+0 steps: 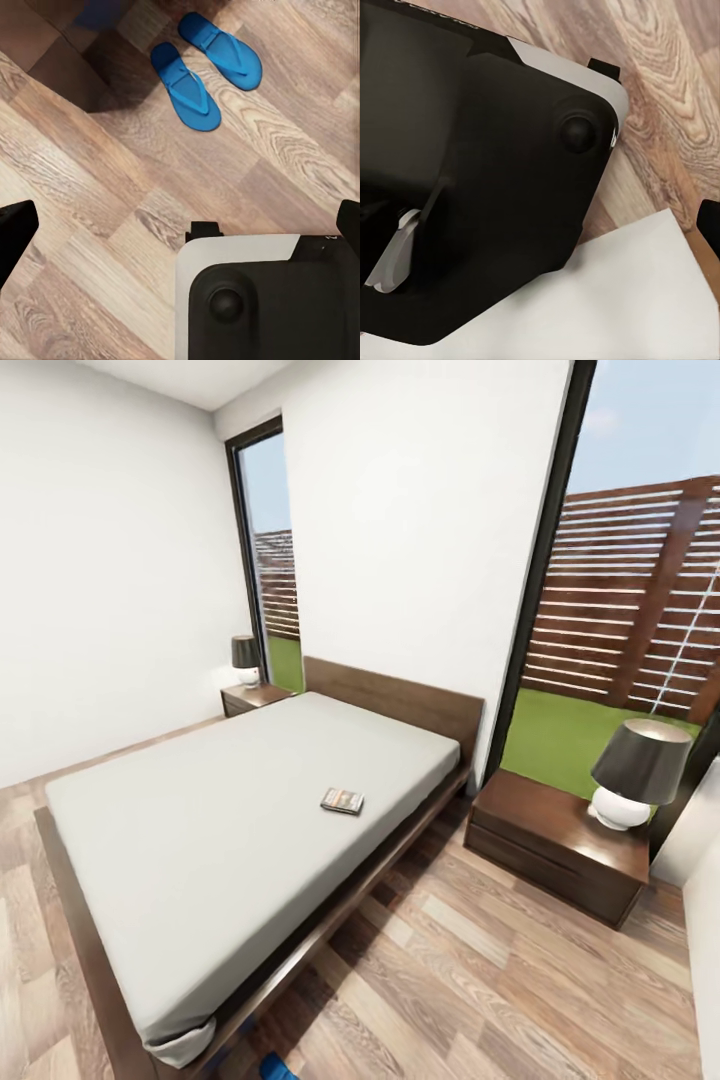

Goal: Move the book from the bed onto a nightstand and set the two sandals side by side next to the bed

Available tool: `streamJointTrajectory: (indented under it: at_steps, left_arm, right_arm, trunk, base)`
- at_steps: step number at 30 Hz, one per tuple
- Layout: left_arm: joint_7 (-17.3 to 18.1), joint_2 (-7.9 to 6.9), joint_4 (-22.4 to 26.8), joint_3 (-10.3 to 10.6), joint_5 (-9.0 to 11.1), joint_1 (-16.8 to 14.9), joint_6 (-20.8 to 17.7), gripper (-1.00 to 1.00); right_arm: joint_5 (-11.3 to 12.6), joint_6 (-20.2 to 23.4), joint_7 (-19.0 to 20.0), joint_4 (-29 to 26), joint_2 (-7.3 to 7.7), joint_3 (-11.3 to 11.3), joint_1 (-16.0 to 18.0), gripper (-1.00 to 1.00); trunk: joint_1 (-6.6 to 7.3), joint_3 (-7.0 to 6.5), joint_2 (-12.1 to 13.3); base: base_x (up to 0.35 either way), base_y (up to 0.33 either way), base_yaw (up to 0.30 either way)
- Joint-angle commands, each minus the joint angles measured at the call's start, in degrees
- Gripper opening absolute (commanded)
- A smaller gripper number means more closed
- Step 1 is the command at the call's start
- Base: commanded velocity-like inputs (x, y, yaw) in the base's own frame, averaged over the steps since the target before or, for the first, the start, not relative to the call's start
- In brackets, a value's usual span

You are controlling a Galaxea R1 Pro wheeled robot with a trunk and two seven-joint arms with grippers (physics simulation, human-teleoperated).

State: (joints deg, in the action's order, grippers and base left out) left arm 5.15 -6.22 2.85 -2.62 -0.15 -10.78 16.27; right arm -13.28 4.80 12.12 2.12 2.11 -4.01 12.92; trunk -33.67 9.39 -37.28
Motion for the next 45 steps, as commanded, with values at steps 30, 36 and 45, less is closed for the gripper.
streamJointTrajectory:
  at_steps: [30,36,45]
  left_arm:
    - [0.37,-0.02,-0.04,-0.25,-0.01,-0.03,0.16,1.0]
    - [0.43,-0.02,-0.04,-0.21,-0.02,-0.03,0.16,1.0]
    - [0.46,-0.02,-0.04,-0.19,-0.03,-0.03,0.16,1.0]
  right_arm:
    - [-0.08,0.03,0.18,0.07,0.0,-0.39,0.08,1.0]
    - [-0.08,0.03,0.18,0.07,0.0,-0.39,0.08,1.0]
    - [-0.18,0.03,0.18,0.07,0.05,-0.44,0.08,1.0]
  trunk:
    - [-0.02,0.09,-0.08]
    - [-0.02,0.09,-0.08]
    - [-0.02,0.11,-0.08]
  base:
    - [0.0,0.0,-0.275]
    - [0.0,0.0,-0.256]
    - [0.0,0.0,-0.092]
